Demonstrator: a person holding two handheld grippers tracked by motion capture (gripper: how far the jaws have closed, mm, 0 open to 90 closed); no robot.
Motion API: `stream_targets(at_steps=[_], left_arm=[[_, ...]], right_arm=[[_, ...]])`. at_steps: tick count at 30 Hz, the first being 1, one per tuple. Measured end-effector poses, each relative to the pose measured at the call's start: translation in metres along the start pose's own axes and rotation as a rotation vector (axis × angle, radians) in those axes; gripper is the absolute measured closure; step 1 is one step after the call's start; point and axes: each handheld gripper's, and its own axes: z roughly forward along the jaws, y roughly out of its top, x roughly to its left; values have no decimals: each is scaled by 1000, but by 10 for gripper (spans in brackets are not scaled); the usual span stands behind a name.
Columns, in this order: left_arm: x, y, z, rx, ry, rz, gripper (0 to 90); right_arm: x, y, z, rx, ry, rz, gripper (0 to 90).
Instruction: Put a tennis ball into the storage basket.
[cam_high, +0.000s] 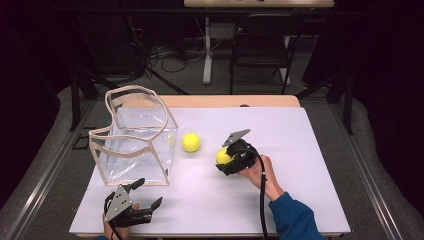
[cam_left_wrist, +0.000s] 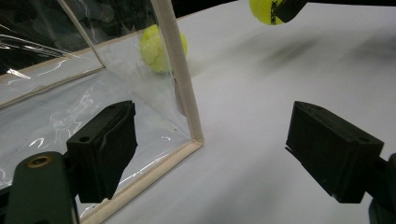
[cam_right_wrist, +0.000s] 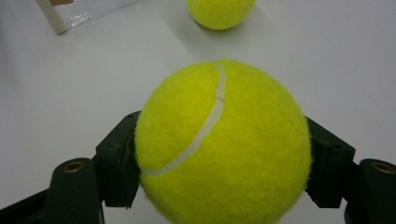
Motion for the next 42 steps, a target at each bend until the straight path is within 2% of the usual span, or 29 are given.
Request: stream_targets(at_steps=[5,9,12,16,17,29,42], left_arm=[[0,0,0,0,-3,-1,159],[1,0,1,-4,-3,-12,159],[0,0,1,-5,-9,-6,159],[0,0,0,-7,-7,-6,159],[0,0,1,-2,-6,-4,159],[1,0,1,-5,-8,-6,159],[1,0,1,0,-15,2,159]], right_arm=[[-1,7,0,-7,2,0,264],[1,15,-2,2,2,-24,264],[3,30,-8,-12,11,-35,265],[5,39,-9,-27,9,-48,265],[6,44,-8,-39,12,-54,265],[6,69,7,-35,40,-77,265],[1,88,8,-76,44,-77,266]])
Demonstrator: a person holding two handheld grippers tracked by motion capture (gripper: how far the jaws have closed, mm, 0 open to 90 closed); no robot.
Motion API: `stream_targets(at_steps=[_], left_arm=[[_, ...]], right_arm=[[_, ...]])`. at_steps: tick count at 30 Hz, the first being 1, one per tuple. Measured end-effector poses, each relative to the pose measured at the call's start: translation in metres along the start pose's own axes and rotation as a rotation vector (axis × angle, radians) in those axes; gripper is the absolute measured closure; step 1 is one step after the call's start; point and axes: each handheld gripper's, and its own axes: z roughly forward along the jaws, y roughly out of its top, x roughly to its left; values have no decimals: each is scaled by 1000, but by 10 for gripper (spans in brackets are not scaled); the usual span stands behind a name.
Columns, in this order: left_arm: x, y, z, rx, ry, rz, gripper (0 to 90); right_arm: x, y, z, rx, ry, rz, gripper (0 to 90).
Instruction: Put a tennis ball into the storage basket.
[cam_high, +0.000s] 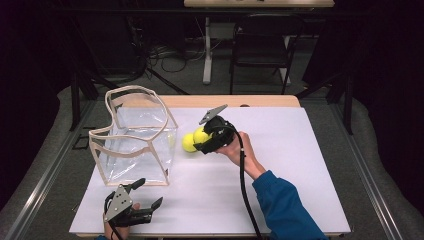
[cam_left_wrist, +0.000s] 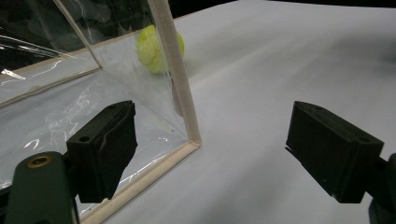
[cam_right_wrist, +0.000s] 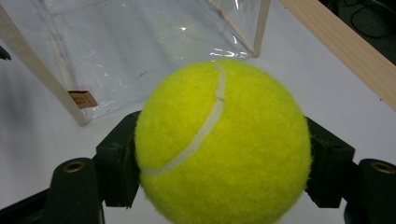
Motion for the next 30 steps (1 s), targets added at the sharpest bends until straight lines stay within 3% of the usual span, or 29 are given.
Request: stream_targets(at_steps=[30], left_arm=[[0,0,1,4,-3,3,159]], right_arm=[[-6,33,-2,7,0,-34,266]])
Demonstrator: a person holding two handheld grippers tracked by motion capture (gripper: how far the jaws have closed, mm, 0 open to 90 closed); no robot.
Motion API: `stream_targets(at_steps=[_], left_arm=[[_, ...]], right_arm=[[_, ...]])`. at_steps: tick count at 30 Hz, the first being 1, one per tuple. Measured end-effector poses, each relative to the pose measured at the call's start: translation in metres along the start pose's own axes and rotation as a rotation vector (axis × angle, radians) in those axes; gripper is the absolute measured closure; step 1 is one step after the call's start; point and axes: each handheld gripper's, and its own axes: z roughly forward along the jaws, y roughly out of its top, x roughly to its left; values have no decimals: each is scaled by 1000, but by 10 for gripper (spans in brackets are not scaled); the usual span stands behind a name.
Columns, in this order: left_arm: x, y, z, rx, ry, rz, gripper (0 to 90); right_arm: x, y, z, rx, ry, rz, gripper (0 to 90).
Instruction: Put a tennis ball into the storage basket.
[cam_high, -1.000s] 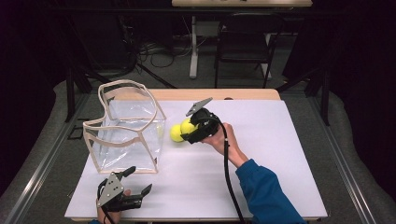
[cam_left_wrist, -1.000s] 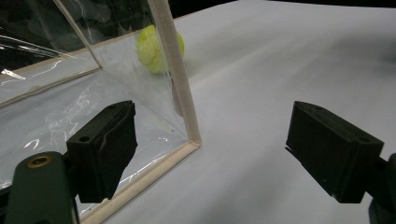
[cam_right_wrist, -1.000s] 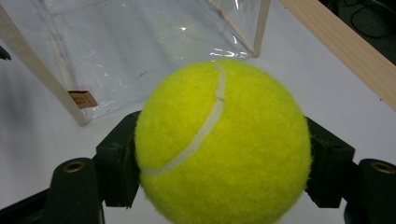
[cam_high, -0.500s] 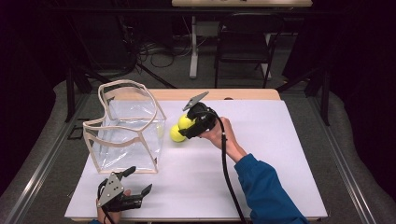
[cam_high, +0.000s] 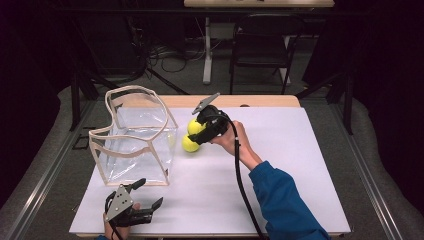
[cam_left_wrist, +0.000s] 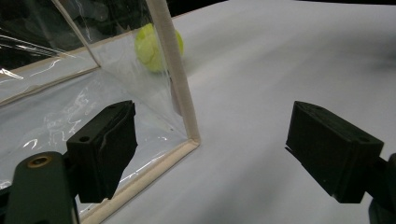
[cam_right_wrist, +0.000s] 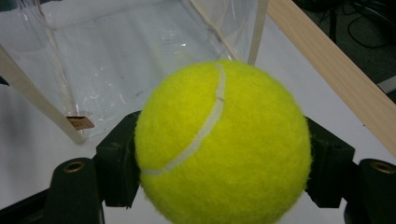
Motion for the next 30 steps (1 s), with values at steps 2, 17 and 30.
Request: stream_targets(at_steps=[2,17,30], left_arm=[[0,0,0,-2,0,-1,159],[0,0,-1,-6,0,-3,159],[0,0,-1,-6,1,-1,159]], right_arm=[[-1,2,-1,-2,1,1,265],[-2,19,-8,-24,-8,-7,266],[0,29,-14,-40,-19,-21,266]])
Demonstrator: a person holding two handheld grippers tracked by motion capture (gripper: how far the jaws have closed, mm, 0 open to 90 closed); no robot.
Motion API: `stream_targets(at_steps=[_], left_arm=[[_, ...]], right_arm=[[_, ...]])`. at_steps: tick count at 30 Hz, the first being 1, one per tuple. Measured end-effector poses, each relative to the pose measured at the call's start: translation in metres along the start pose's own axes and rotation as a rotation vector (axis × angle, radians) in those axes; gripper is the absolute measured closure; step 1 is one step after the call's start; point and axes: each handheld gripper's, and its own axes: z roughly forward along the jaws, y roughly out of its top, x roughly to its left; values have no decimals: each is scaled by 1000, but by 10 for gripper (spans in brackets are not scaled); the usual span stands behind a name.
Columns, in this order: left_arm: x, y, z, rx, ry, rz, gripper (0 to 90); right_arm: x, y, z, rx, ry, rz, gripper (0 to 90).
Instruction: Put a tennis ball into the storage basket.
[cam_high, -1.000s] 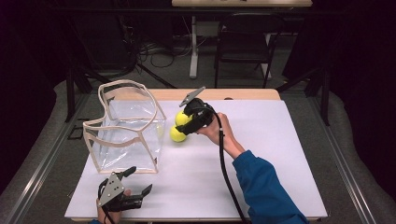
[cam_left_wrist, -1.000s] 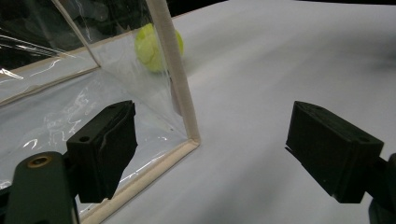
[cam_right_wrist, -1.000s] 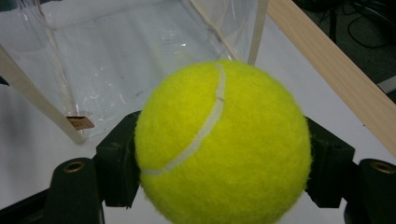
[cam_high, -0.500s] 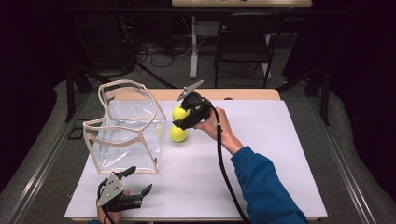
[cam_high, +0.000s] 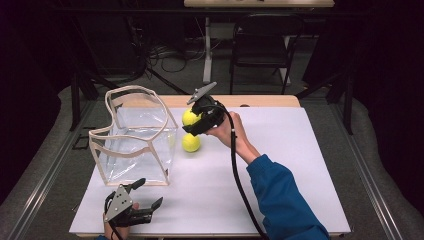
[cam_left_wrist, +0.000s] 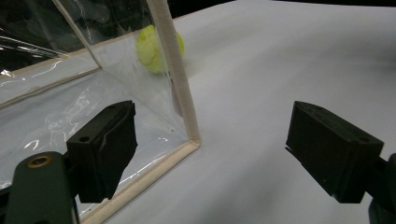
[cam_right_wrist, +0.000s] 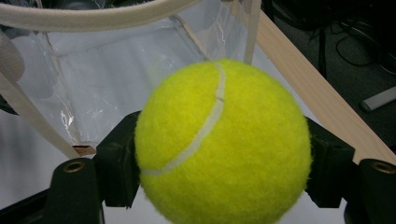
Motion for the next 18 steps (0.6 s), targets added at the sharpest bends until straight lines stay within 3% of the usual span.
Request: stream_targets(at_steps=[18], left_arm=[[0,0,0,0,2,1,159]], right_arm=[[-2,14,-8,-37,-2,0,266]])
